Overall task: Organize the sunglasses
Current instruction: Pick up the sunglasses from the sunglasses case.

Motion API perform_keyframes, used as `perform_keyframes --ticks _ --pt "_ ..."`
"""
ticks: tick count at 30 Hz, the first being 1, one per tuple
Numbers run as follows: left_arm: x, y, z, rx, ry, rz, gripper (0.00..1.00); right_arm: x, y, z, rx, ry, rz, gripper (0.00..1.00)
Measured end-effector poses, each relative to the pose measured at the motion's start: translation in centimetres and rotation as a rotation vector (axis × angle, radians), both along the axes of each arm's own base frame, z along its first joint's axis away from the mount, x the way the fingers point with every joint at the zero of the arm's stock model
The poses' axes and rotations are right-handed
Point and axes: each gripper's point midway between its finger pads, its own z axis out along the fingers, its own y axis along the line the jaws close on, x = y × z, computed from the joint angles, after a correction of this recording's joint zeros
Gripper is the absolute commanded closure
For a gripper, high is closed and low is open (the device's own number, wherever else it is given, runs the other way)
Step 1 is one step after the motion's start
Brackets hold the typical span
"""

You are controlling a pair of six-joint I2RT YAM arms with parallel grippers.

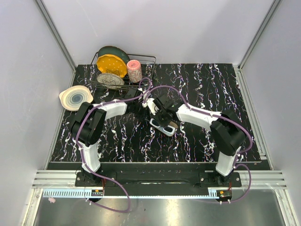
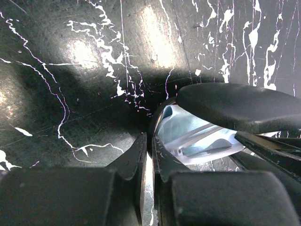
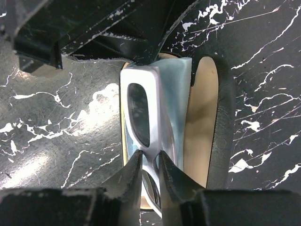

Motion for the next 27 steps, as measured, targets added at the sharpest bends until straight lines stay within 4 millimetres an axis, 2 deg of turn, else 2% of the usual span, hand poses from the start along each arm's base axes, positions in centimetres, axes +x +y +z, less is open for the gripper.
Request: perform_keyframes --ticks 6,16,27 --pt "0.3 0.0 0.0 0.004 -0.011 0.006 1.0 -0.2 0.2 -0.2 0.003 0.009 0.009 1.0" --pt "0.6 0.1 -0.1 0.004 -0.027 0.015 1.0 -0.4 0.4 0.1 0.008 0.01 0.018 1.0" --pt "0.9 0.6 -0.4 0.024 -0.03 0.041 1.0 -0.8 0.1 2.2 0.037 -0.004 -0.003 1.0"
